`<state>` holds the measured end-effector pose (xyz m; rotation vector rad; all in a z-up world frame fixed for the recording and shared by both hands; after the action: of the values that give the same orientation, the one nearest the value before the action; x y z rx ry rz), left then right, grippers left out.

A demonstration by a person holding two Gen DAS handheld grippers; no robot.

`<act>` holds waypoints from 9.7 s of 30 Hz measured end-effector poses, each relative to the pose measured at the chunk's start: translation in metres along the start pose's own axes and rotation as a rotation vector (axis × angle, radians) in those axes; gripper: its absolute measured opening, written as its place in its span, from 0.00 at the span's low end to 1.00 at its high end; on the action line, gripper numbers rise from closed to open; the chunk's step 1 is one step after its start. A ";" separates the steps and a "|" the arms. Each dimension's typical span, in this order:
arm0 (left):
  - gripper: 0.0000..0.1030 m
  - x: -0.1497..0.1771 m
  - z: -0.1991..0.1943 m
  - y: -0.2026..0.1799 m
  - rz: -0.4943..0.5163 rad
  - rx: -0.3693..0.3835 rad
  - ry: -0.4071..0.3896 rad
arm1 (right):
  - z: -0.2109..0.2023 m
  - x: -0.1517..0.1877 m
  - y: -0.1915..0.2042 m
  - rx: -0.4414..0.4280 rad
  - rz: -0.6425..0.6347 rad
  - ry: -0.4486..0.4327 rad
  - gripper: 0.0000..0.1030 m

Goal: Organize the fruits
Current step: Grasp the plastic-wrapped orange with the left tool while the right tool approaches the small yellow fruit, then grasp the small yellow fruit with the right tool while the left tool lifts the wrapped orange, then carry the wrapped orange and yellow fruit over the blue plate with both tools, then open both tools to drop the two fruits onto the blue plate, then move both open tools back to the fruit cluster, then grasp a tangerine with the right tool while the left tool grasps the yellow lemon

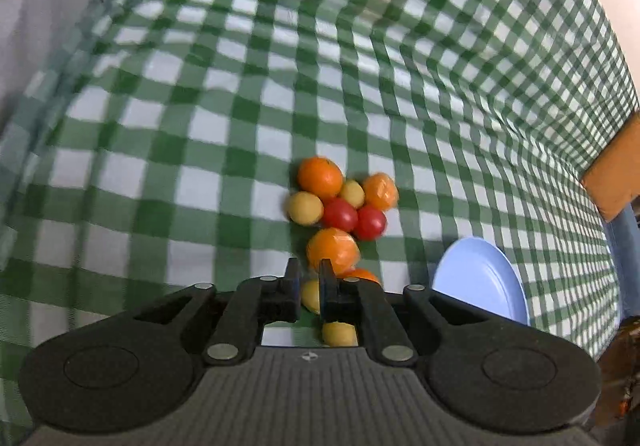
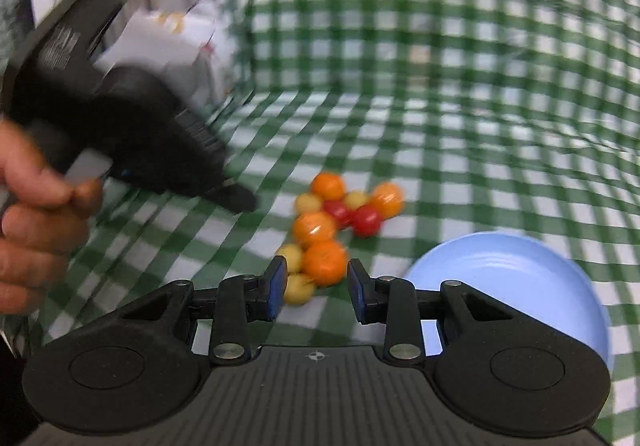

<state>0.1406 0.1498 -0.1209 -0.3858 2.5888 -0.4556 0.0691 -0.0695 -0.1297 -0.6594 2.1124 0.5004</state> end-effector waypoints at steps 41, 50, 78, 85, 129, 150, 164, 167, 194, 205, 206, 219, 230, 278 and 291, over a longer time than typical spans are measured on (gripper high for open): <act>0.39 -0.004 0.023 0.029 0.102 -0.167 0.083 | 0.062 0.031 0.016 -0.023 -0.026 0.208 0.27; 0.20 -0.011 0.002 0.020 0.134 -0.187 0.048 | 0.054 0.016 0.012 -0.005 -0.012 0.152 0.27; 0.55 -0.008 0.047 0.001 0.114 -0.255 0.140 | -0.022 -0.021 -0.106 0.145 0.210 -0.011 0.27; 0.40 -0.010 0.046 -0.011 0.215 -0.327 0.099 | -0.023 -0.015 -0.119 0.167 0.210 0.001 0.27; 0.40 0.061 0.046 -0.175 0.553 -0.070 0.039 | -0.008 0.013 -0.166 0.341 0.275 0.126 0.27; 0.40 0.068 0.048 -0.184 0.605 -0.069 0.041 | -0.011 0.014 -0.170 0.329 0.263 0.127 0.27; 0.40 0.069 0.049 -0.184 0.608 -0.069 0.041 | -0.011 0.013 -0.170 0.328 0.262 0.129 0.27; 0.40 0.069 0.049 -0.184 0.609 -0.070 0.040 | -0.011 0.013 -0.170 0.327 0.262 0.128 0.27; 0.40 0.070 0.049 -0.186 0.607 -0.073 0.038 | -0.011 0.013 -0.169 0.327 0.260 0.131 0.27; 0.40 0.068 0.049 -0.186 0.608 -0.071 0.036 | -0.012 0.014 -0.169 0.325 0.261 0.129 0.27; 0.40 0.069 0.049 -0.186 0.609 -0.072 0.036 | -0.012 0.014 -0.169 0.325 0.260 0.130 0.27; 0.40 0.068 0.049 -0.187 0.609 -0.072 0.036 | -0.011 0.014 -0.171 0.325 0.259 0.131 0.27; 0.46 0.063 0.045 -0.187 0.618 -0.087 0.008 | -0.014 0.014 -0.182 0.363 0.301 0.127 0.52; 0.27 -0.030 0.032 -0.006 0.120 -0.111 -0.004 | 0.077 -0.030 -0.025 -0.013 0.262 0.138 0.43; 0.34 -0.035 0.065 0.000 0.083 -0.119 0.031 | 0.113 -0.021 -0.021 0.033 0.248 0.242 0.47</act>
<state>0.2031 0.1454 -0.1607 -0.3120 2.6578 -0.2821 0.1606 -0.0170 -0.1786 -0.4592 2.4428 0.5408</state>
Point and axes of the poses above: each gripper's, at about its wrist camera, not at the fingertips, and z roughly the way its jaws point, y to its left, x to its underside, the point moved 9 cm from there along z, roughly the way its jaws point, and after that the axes turned 3 degrees about y, right-handed, at the moved point
